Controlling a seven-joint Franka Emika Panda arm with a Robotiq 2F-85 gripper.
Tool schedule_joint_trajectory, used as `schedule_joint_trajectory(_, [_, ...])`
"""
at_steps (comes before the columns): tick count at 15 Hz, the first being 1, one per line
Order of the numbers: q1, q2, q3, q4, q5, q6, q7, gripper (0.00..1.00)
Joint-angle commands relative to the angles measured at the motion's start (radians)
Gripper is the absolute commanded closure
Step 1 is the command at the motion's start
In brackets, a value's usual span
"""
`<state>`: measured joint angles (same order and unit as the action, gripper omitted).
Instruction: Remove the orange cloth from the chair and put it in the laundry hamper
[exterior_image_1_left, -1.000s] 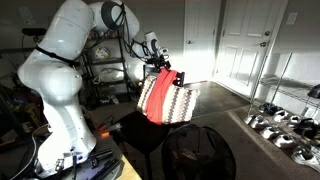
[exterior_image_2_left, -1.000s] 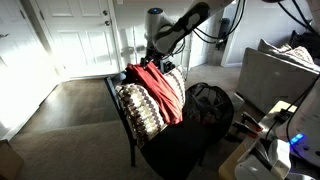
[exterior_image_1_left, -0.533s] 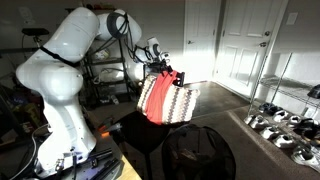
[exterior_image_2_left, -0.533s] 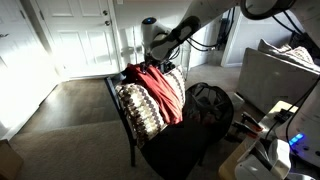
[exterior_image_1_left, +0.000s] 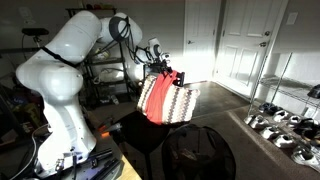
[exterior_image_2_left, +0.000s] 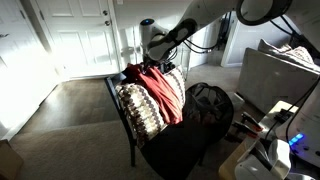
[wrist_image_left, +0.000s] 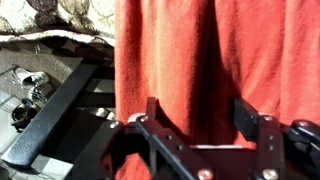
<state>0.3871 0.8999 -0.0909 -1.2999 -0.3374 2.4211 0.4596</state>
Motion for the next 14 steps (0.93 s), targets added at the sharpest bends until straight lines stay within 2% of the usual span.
schedule_joint_trajectory(1, [-0.008,0.005,0.012,0.016,0.038,-0.014,-0.037,0.53])
schedule_joint_trajectory(8, [-0.010,-0.004,0.007,0.004,0.052,-0.006,-0.028,0.98])
schedule_joint_trajectory(11, [-0.010,-0.036,0.006,-0.039,0.052,0.007,-0.021,1.00])
schedule_joint_trajectory(14, [-0.014,-0.131,0.027,-0.148,0.061,0.056,-0.034,0.99])
